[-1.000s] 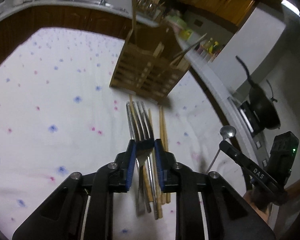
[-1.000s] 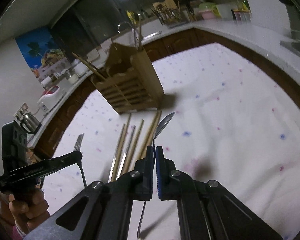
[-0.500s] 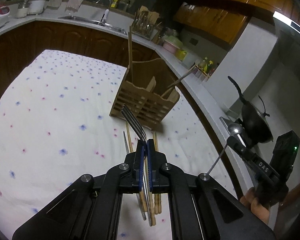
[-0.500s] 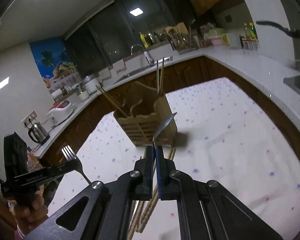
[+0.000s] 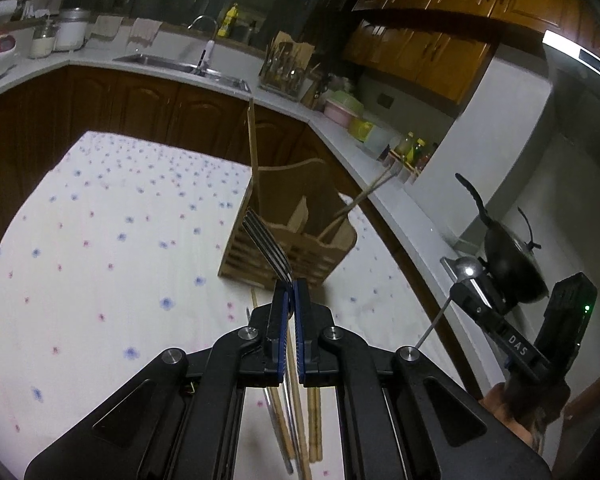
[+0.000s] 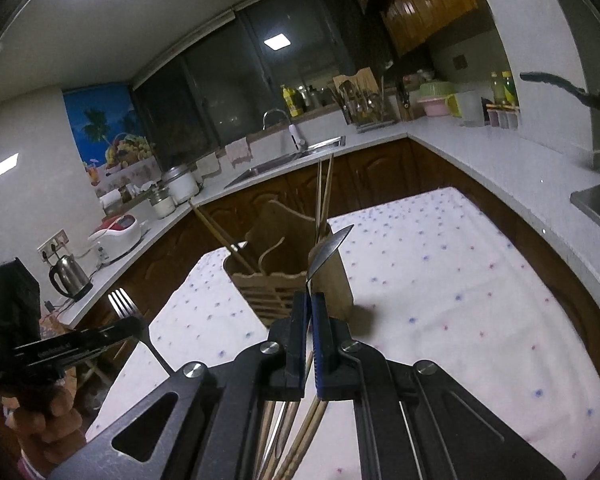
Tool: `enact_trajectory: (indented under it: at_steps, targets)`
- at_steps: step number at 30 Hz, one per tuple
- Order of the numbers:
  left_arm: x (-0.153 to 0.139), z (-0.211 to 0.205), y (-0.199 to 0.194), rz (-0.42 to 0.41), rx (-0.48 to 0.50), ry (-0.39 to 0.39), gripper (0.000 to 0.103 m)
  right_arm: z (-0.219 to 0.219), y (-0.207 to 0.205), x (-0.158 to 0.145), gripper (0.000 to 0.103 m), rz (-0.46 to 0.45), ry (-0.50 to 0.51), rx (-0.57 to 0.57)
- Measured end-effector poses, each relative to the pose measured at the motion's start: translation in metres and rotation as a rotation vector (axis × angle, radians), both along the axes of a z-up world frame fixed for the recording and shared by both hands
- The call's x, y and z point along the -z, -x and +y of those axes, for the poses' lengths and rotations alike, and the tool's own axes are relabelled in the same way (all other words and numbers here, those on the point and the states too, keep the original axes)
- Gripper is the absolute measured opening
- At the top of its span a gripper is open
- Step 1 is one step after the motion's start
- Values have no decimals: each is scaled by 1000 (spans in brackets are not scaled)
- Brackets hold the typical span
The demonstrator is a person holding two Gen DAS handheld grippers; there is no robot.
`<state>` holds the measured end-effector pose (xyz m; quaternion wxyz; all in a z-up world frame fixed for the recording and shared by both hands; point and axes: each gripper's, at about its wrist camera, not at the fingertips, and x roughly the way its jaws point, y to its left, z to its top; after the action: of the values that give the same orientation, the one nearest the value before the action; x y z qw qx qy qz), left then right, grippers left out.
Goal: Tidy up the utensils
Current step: 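Lift the fork and spoon and carry them above the wooden holder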
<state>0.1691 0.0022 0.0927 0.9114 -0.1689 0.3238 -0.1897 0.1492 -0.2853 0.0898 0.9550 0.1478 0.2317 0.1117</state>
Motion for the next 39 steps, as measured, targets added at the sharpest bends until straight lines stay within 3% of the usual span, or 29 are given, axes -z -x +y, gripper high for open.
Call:
enact_trajectory:
  at_steps: [11,20,27,39]
  targets:
    - [-27,-4,-39,-72,-41,5,2,1,-33,-17,3,-98,16,35]
    - [-59,-15,-95,-196,-116,5,2,14,-73,-50,2,-292,40,113]
    - [-35,-26,-132,-204,-148,-42,2,33,-109,-37,2,-349,121,139]
    - [25,-32,-143,-90,-89,-81,2,32,-124,15,3,-212,116,41]
